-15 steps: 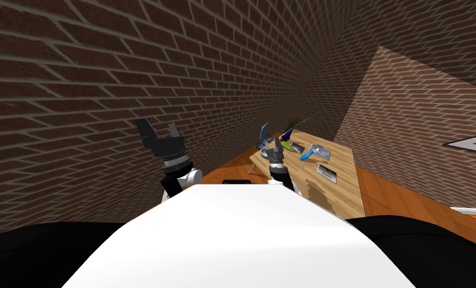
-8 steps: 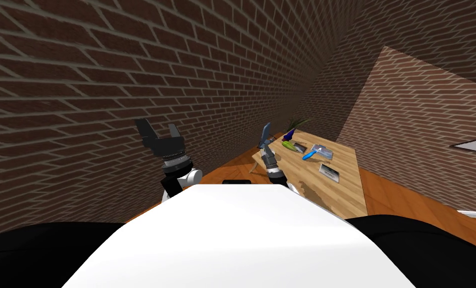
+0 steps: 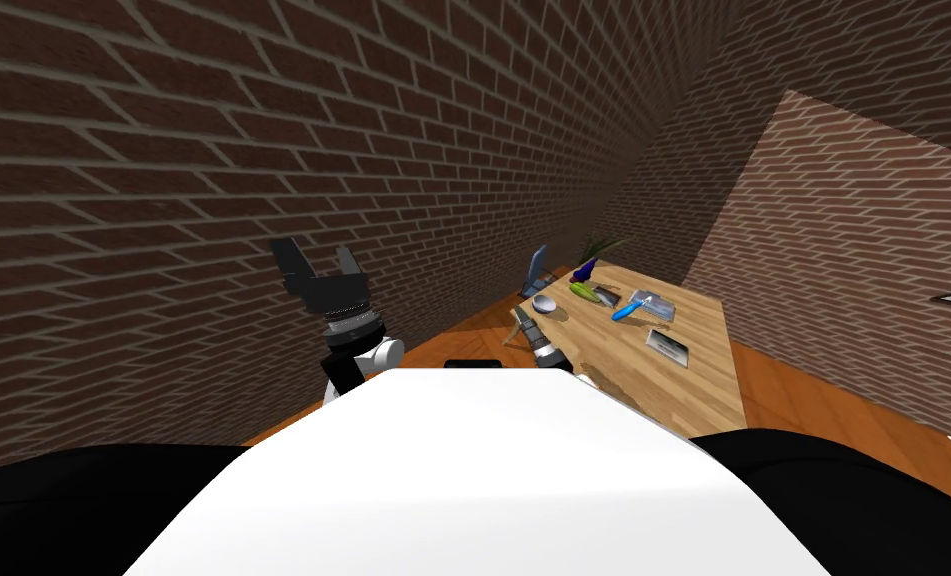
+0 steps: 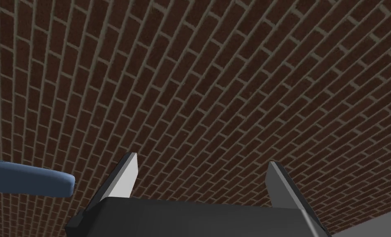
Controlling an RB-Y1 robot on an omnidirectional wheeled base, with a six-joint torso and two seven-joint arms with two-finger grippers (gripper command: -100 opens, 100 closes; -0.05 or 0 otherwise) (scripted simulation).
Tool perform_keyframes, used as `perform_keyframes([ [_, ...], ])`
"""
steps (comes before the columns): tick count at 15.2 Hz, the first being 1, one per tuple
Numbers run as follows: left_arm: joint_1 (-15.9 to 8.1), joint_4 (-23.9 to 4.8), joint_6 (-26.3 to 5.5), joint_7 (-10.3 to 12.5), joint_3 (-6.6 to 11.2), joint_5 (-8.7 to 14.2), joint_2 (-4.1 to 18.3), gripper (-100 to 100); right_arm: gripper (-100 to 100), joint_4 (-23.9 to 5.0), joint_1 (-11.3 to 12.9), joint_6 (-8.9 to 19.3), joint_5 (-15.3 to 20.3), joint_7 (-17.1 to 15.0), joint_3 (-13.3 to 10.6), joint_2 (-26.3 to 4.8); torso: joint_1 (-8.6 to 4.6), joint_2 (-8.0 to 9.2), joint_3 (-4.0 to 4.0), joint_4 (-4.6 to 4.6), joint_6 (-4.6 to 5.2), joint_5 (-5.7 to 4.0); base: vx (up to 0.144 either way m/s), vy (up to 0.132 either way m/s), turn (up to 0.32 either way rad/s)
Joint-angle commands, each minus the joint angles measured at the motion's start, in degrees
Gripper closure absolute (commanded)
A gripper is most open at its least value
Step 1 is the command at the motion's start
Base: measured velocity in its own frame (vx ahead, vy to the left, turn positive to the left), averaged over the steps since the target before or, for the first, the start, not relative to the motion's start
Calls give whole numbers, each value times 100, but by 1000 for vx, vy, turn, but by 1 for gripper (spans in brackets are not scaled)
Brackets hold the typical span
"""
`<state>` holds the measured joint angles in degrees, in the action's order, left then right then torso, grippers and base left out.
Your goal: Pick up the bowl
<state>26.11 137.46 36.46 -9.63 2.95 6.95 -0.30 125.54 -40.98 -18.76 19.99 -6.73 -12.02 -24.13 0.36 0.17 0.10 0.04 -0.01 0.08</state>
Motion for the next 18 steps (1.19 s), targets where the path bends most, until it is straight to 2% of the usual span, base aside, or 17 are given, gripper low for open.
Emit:
perform_keyframes([
  [1, 0, 0, 0, 0, 0, 0, 0, 0, -100, -172, -24, 55, 286, 52, -50, -121, 0, 0, 0, 0, 0, 0, -18, 84, 53],
  [2, 0, 0, 0, 0, 0, 0, 0, 0, -100, -301, -84, 141, 419, 76, -60, -343, -1, -4, -2, -1, 0, -1, -15, 90, 73],
  [3, 0, 0, 0, 0, 0, 0, 0, 0, -100, -301, -84, 141, 544, 76, -60, -343, 0, -5, -3, -2, 1, 0, -9, 79, 55],
  [4, 0, 0, 0, 0, 0, 0, 0, 0, -100, -434, -142, 226, 685, 104, -65, -535, -3, -7, -4, -2, 1, 0, 6, 78, 66],
  [5, 0, 0, 0, 0, 0, 0, 0, 0, -100, -434, -142, 226, 801, 104, -65, -571, -5, -12, -7, -3, 0, -1, 15, 67, 49],
  [6, 1, 0, 0, 0, 0, 0, 0, 0, -100, -434, -142, 226, 806, 104, -65, -571, -9, -16, -9, -4, 1, -1, 11, 36, 11],
  [7, 1, 0, 0, 0, 1, 0, 1, 0, -100, -570, -198, 312, 1012, 135, -66, -807, -16, -18, -10, -4, 1, -3, 12, 36, 64],
  [8, 1, 0, 0, 0, 1, 0, 1, 0, -100, -570, -198, 312, 1070, 135, -66, -807, -21, -19, -11, -4, 0, -4, 16, 35, 58],
  [9, 1, 0, 0, 0, 1, 0, 1, 0, -100, -711, -251, 395, 1246, 171, -64, -1004, -23, -20, -12, -4, 0, -5, 27, 39, 95],
  [10, 1, 0, 0, 0, 1, 0, 1, 0, -100, -711, -251, 395, 1333, 171, -64, -1050, -24, -23, -13, -5, 0, -4, 34, 36, 63],
  [13, 1, 0, 0, 0, 1, 0, 1, 0, -100, -1003, -352, 556, 1731, 253, -50, -1437, -27, -38, -22, -8, 0, -5, 71, 30, 68],
  [15, 1, 0, 0, 0, 1, 0, 1, 0, -100, -1003, -352, 556, 1854, 253, -50, -1564, -33, -49, -28, -11, 0, -6, 72, 11, 45],
  [16, 1, 0, 0, 0, 1, 0, 1, 0, -100, -1154, -401, 631, 2062, 299, -38, -1788, -34, -45, -26, -10, 1, -7, 64, 9, 52],
  [17, 1, 0, 0, 0, 1, 0, 1, 0, -100, -1154, -401, 631, 2108, 299, -38, -1833, -36, -45, -26, -10, 0, -7, 69, 3, 57],
  [18, 1, 0, 0, 0, 1, 0, 1, 0, -100, -1306, -446, 702, 2279, 349, -22, -2009, -38, -45, -26, -10, 0, -8, 84, -7, 89],
])
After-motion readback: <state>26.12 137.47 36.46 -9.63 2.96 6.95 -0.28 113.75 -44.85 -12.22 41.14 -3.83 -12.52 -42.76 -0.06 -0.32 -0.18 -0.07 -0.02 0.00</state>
